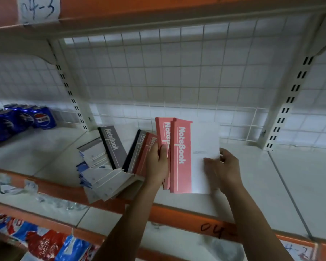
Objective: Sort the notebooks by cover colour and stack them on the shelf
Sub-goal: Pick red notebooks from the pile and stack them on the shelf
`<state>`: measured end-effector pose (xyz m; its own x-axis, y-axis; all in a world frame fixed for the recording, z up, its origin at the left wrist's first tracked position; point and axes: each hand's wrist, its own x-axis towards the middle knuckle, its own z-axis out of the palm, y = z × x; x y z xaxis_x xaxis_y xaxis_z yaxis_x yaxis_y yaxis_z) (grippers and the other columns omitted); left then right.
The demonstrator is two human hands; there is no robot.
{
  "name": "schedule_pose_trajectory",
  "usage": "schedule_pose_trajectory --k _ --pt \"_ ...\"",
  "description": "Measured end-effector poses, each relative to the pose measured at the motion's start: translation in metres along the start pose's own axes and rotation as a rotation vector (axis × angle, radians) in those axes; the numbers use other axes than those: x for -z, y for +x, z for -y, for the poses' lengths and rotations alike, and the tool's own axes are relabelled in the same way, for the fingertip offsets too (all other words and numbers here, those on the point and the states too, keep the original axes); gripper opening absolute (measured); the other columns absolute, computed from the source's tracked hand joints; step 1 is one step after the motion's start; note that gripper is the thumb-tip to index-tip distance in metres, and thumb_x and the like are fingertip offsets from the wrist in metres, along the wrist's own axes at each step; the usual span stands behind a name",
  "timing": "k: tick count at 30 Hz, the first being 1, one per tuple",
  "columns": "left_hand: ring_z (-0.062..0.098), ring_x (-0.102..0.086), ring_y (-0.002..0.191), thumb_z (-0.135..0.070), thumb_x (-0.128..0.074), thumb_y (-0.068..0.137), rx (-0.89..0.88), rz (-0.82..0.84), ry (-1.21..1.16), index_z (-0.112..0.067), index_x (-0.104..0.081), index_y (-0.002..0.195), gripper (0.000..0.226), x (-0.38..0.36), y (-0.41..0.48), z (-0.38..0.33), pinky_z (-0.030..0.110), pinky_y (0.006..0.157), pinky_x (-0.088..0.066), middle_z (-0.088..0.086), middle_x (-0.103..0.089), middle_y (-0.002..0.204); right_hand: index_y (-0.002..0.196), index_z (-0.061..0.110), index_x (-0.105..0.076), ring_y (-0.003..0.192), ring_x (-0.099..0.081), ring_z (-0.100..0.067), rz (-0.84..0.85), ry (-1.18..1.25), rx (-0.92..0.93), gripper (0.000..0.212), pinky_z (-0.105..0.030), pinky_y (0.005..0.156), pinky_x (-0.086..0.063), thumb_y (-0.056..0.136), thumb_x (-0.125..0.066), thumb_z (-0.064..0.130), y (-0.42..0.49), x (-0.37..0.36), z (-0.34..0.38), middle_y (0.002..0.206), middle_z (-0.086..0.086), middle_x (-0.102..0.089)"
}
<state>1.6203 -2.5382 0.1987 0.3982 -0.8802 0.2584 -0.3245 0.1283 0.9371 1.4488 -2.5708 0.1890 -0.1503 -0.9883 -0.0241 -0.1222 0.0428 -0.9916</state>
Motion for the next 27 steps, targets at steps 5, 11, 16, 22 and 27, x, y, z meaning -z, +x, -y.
schedule_pose_trajectory --k 5,11,16,22,27 --pt "0.017 -0.066 0.08 -0.03 -0.042 0.099 0.028 -0.023 0.008 -0.018 -0.061 0.098 0.022 -0.002 0.005 0.011 0.038 0.075 -0.055 0.004 -0.067 0.089 0.108 0.018 -0.067 0.086 -0.066 -0.023 -0.018 0.068 0.056 0.034 -0.038 0.081 -0.055 0.078 -0.062 0.002 0.003 0.005 -0.007 0.093 -0.002 -0.072" --pt "0.024 -0.065 0.078 -0.031 -0.047 0.097 -0.103 -0.034 0.011 -0.016 -0.061 0.096 0.021 -0.011 0.002 0.001 0.044 0.073 -0.054 0.01 -0.066 0.085 0.106 0.014 -0.058 0.095 -0.06 -0.019 -0.012 0.224 0.082 0.03 -0.032 0.081 -0.047 0.082 -0.059 -0.004 -0.001 0.009 -0.007 0.099 0.004 -0.065" --pt "0.004 -0.066 0.069 -0.04 -0.043 0.091 -0.237 0.041 -0.069 -0.02 -0.059 0.096 0.026 -0.017 -0.005 -0.018 0.018 0.061 -0.053 -0.005 -0.067 0.079 0.1 0.001 -0.056 0.081 -0.059 -0.02 0.035 0.212 0.165 0.018 -0.029 0.074 -0.049 0.083 -0.056 -0.007 -0.004 0.023 0.001 0.091 -0.006 -0.063" --pt "0.003 -0.066 0.081 -0.041 -0.036 0.098 -0.256 0.153 -0.1 -0.021 -0.047 0.111 0.026 -0.043 -0.015 -0.031 0.016 0.067 -0.054 -0.008 -0.064 0.094 0.104 0.011 -0.048 0.086 -0.058 -0.017 -0.128 0.095 0.373 0.028 -0.022 0.076 -0.046 0.084 -0.058 -0.005 -0.018 0.039 0.01 0.098 -0.01 -0.058" --pt "0.007 -0.06 0.084 -0.028 -0.032 0.101 -0.117 0.171 -0.063 -0.015 -0.037 0.116 0.021 -0.059 -0.028 -0.019 0.01 0.063 -0.049 0.002 -0.058 0.106 0.11 0.014 -0.046 0.09 -0.055 -0.006 -0.049 -0.053 0.235 0.026 -0.017 0.069 -0.042 0.088 -0.059 0.007 -0.022 0.039 -0.003 0.096 0.012 -0.056"
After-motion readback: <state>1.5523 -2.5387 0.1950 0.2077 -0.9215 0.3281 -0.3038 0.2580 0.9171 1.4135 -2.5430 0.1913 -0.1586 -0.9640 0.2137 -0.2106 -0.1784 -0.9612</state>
